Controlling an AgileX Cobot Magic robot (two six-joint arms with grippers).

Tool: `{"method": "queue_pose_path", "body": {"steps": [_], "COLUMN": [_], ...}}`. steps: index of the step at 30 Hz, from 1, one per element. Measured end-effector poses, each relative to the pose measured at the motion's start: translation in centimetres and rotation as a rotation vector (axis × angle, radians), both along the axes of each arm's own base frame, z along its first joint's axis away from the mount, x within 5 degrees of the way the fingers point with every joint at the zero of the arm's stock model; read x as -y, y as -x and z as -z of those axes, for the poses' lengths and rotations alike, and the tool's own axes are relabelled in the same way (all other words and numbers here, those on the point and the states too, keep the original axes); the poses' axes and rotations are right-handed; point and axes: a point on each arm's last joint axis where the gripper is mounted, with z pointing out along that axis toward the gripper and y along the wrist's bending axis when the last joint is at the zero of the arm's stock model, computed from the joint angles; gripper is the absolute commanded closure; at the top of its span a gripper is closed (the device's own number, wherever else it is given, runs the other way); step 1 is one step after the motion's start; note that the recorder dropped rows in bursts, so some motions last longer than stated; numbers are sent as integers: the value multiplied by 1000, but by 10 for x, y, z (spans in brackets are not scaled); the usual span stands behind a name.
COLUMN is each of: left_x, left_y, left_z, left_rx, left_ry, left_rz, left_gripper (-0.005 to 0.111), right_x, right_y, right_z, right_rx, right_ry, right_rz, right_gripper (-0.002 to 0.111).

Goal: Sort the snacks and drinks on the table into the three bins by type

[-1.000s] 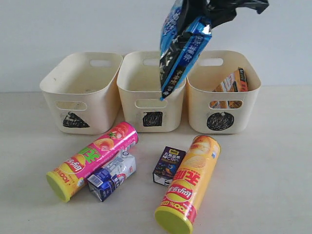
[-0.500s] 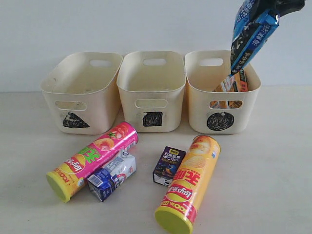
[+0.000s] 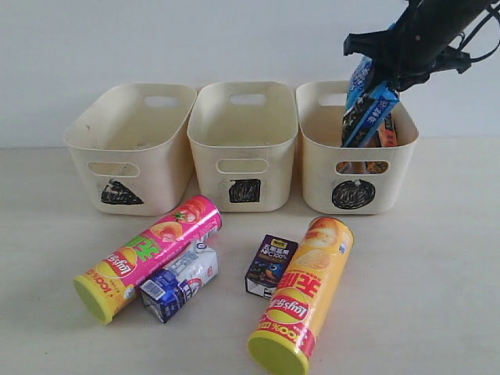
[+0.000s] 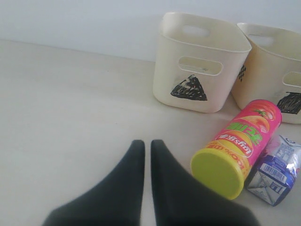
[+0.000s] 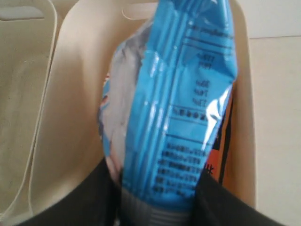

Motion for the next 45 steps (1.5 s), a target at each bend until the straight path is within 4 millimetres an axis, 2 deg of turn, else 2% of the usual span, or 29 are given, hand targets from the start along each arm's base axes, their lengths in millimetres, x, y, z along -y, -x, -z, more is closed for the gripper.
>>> {"method": "queue_pose_path", "body": {"steps": [3,9,11,14,17,19,22,25,30,36,40,45], "left_x": [0,0,0,0,0,0,0,0,0,0,0,0], "left_y": [0,0,0,0,0,0,0,0,0,0,0,0], "left_z": [0,0,0,0,0,0,0,0,0,0,0,0], "left_rx": [0,0,0,0,0,0,0,0,0,0,0,0], "left_ry": [0,0,0,0,0,0,0,0,0,0,0,0], "left_rz": [0,0,0,0,0,0,0,0,0,0,0,0], "left_gripper": [102,102,102,102,102,102,102,102,102,102,102,102], "right_x": [-3,-4,-4,-4,-3,-2,0,3,5,10,17,25], "right_y": [-4,-7,-8,-8,-6,-1,8,19,32,52,75,115], "right_z": [8,15,14,12,3,-7,-25,-40,-48,-65,-53,-45], "right_rx": [-15,-13,2,14,35,55,75,72,16,38,15,64], "right_ry": [-23,-34,-35,-34,-27,-20,-6,10,34,54,101,105], "right_rz": [-3,-14,-12,-14,-14,-16,-22,-30,-44,-41,-33,-17], "right_gripper": [90,30,25,29,47,68,105,107,107,107,107,107]}}
